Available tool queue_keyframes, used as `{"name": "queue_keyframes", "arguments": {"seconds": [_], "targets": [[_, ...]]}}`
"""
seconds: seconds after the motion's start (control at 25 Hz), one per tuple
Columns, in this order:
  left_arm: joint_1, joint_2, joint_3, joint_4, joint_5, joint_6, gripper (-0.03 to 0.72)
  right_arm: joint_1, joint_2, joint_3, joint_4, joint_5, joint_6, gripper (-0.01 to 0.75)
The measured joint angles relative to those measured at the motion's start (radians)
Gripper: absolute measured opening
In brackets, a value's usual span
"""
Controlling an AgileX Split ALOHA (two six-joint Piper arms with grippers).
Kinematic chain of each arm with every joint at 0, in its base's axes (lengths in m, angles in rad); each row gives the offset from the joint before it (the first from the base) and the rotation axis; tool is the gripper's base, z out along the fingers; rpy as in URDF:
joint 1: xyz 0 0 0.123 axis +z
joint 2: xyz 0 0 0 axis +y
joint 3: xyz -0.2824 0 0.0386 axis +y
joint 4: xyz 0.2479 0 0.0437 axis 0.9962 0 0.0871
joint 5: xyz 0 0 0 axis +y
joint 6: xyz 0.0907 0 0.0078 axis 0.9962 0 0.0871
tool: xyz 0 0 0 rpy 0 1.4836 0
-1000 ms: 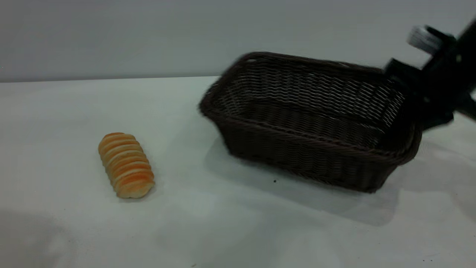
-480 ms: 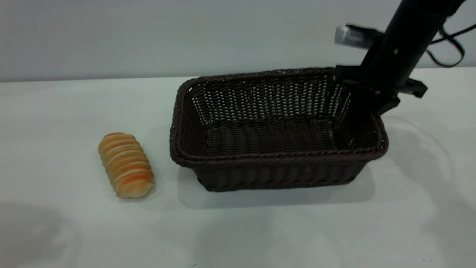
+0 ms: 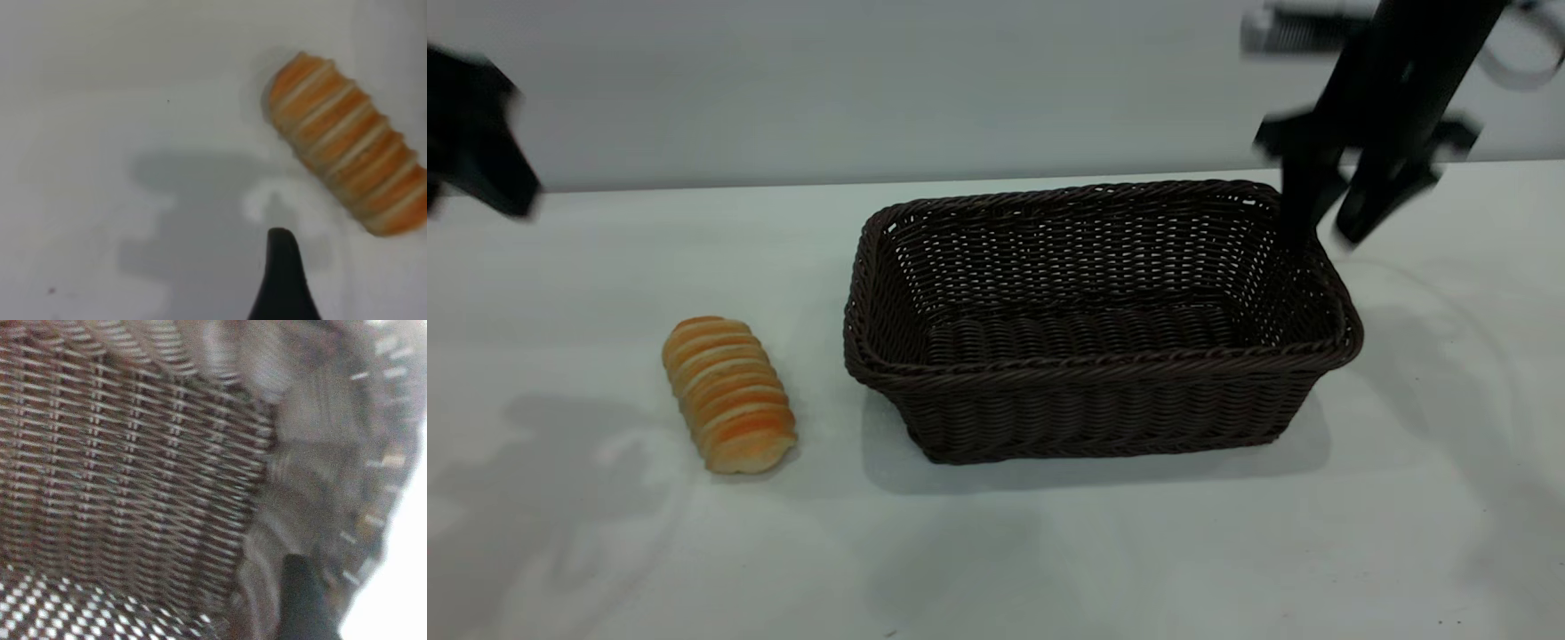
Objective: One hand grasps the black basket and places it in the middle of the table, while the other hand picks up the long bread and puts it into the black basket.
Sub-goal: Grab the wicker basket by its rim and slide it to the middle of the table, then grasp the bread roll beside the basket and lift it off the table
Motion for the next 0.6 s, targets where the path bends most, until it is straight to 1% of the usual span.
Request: {"name": "queue_keyframes", "arguments": {"seconds": [0.08,0.16,0.24,0.4,0.6], "targets": [[0.0,0.089,-0.02,-0.022,-0.031,0.0,0.581,0.0,-0.086,0.0,-0.047,0.024,-0.002,0.566],[0.0,0.188,-0.052,-0.035,-0.045,0.0,0.581,0.0,-0.176,0.0,-0.068,0.055,-0.008,0.577],[0.0,0.276,-0.097,-0.039,-0.054,0.0,0.581,0.0,-0.281,0.0,-0.071,0.095,-0.009,0.566],[-0.012,0.424,-0.185,-0.075,-0.057,0.0,0.581,0.0,-0.489,0.0,-0.043,0.215,-0.022,0.521],[-0.065,0.544,-0.269,-0.113,-0.06,0.014,0.581,0.0,-0.696,0.0,0.006,0.349,-0.053,0.499]]}}
